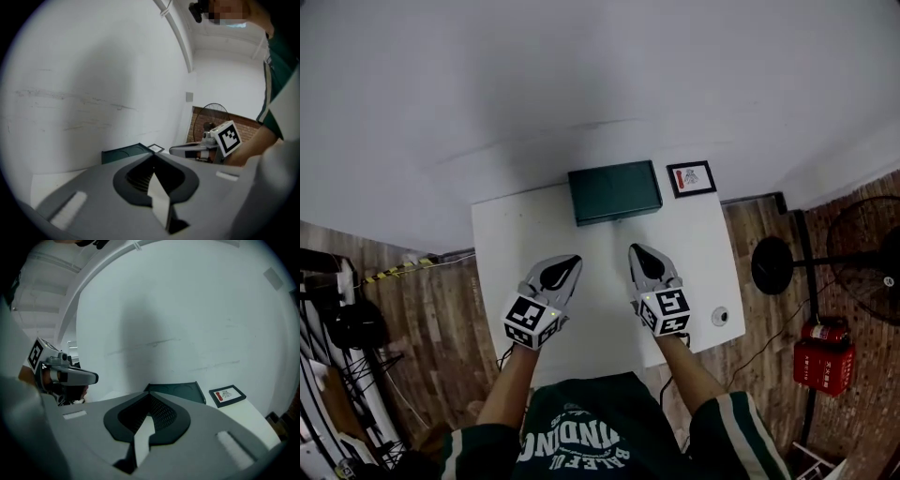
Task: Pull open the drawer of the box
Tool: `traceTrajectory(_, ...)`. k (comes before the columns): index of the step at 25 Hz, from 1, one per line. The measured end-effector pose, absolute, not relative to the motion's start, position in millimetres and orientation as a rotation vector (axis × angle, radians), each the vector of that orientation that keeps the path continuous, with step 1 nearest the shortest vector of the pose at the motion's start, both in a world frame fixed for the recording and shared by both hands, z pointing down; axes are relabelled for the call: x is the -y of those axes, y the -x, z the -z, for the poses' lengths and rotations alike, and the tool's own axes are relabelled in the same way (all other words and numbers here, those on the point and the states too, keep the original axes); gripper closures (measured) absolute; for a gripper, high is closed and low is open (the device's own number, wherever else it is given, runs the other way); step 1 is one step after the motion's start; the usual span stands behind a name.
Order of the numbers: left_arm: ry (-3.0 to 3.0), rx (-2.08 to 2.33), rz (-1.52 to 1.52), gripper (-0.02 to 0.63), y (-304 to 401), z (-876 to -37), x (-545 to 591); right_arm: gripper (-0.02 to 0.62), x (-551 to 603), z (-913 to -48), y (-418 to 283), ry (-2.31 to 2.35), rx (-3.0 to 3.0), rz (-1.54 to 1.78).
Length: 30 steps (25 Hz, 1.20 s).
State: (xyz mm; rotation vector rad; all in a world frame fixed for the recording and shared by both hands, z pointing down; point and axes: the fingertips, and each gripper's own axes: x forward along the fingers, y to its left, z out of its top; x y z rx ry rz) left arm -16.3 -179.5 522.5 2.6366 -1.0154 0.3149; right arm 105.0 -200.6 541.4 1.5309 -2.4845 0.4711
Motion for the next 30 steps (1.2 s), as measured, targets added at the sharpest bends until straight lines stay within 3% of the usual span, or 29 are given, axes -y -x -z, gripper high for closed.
traceTrajectory(10,-2.561,1.074,-0.312,0.554,23.4,-540.5,190.7,0.594,230.0,-605.4,-105.5,-1.480,2.404,-0.613)
traceTrajectory(18,-2.506,1.088,-0.332,0.554,30.8,-552.5,188.2,0.491,260.3,-636.0,-106.3,-1.478,2.306,-0.660)
traceTrajectory(30,-2.455,1.099,-0.365,0.554,42.5,-568.1,182.7,0.466,282.5,-689.3,-100.7,-1.448,2.190,-0.794)
